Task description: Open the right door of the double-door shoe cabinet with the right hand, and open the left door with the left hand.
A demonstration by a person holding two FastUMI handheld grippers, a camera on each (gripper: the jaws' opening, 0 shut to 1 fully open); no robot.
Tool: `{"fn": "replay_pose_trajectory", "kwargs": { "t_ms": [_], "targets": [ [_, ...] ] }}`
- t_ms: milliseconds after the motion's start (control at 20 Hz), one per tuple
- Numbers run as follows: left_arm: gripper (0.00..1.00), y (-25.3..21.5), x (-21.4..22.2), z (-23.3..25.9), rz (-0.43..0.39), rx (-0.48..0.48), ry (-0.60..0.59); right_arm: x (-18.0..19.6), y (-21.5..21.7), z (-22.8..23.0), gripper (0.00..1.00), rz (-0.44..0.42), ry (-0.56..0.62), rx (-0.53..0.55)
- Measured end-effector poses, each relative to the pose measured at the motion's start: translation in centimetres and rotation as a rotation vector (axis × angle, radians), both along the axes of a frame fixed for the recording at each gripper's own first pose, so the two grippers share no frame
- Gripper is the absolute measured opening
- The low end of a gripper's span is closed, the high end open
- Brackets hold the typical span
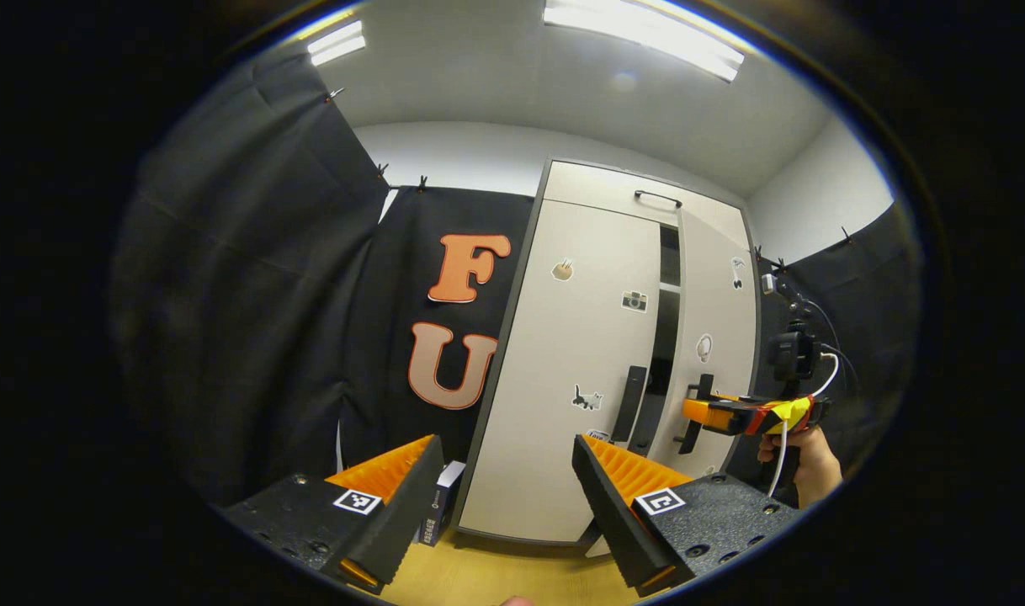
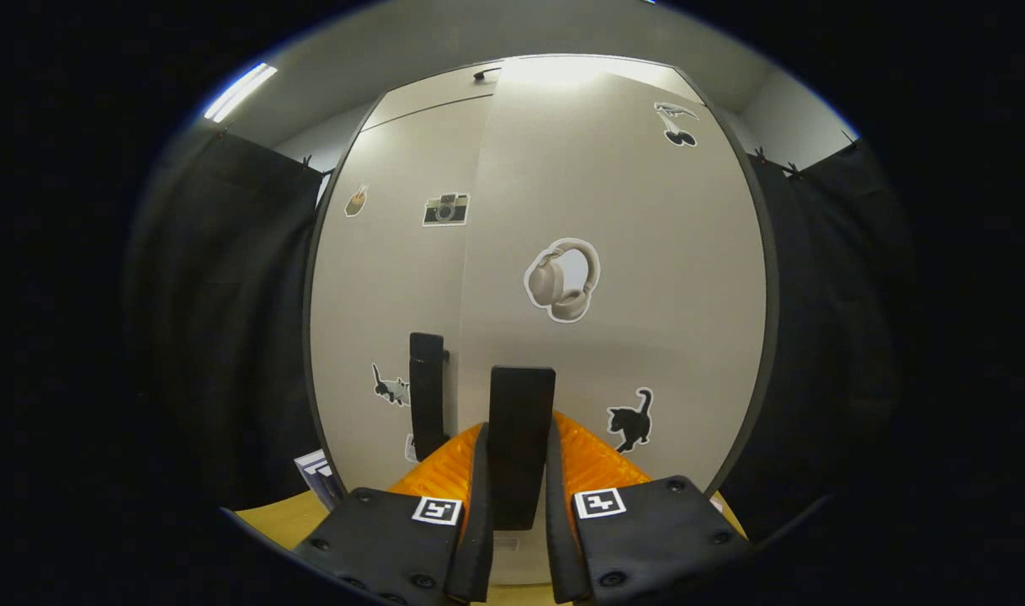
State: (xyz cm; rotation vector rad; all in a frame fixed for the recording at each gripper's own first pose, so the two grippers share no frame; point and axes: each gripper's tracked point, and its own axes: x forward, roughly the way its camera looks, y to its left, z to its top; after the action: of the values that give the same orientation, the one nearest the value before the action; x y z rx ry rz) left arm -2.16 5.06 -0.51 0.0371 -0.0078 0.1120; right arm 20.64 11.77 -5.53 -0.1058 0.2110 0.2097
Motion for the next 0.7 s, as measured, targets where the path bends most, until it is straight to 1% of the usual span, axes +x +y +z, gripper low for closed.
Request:
{"fn": "replay_pose_trajectory", "kwargs": {
  "t_ms": [350,600,650,700],
  "targets": [
    [0.94,-1.4,-0.7,0.7,-0.026,0.009,-0.013,-3.8,-1.8,0.3,0.35,0.034,0.038,0.067],
    [0.94,-1.6,-1.1,1.1,-0.026,0.010,-0.023,-6.0,-3.3,0.7,0.35,0.035,0.039,0.037],
    [0.94,-1.7,-1.0,1.2,-0.029,0.010,-0.025,-6.9,-3.2,0.8,0.35,0.059,0.047,0.045],
    [0.94,-1.8,-0.9,1.1,-0.031,0.008,-0.025,-7.8,-2.9,-0.1,0.35,0.099,0.094,0.042]
  ]
}}
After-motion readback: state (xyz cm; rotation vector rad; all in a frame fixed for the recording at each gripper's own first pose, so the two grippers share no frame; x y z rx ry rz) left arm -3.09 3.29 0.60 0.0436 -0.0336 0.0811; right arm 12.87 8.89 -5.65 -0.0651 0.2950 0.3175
